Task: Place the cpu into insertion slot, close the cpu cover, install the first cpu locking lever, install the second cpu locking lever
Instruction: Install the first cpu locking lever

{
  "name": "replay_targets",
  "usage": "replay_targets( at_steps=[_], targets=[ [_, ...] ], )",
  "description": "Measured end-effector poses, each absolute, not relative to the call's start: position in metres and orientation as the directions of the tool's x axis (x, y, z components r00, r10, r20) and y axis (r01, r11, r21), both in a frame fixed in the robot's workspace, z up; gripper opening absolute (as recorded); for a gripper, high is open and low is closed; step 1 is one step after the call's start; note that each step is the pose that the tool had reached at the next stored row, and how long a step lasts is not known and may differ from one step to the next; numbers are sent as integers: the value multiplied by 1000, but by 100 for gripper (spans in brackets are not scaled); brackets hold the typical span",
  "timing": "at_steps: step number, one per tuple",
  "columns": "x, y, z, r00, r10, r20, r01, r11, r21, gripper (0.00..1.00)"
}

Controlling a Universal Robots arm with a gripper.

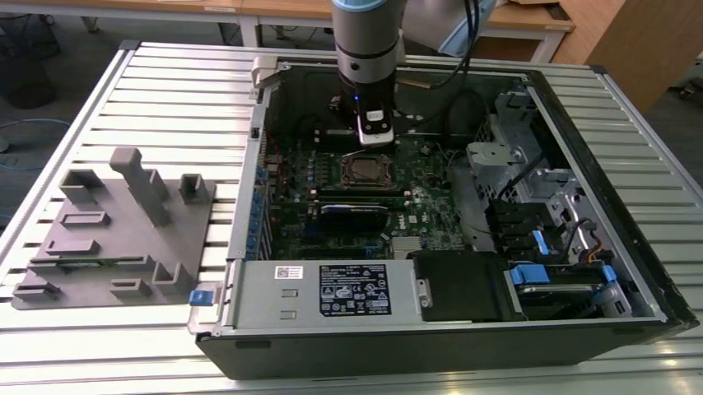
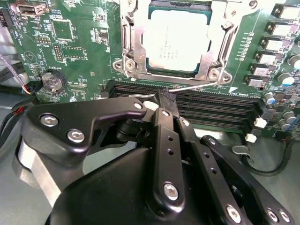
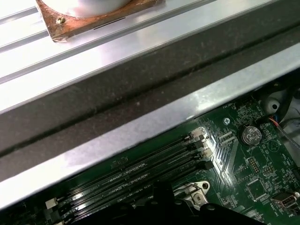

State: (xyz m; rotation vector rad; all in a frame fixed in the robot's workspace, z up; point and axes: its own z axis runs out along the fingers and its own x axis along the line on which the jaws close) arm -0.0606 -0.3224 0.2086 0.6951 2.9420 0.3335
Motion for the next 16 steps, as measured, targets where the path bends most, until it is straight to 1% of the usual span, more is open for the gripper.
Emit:
replay_targets(
  at_steps=[16],
  targets=[
    [-60,-321,205,-891,452,-47,430,872,234,11]
  ],
)
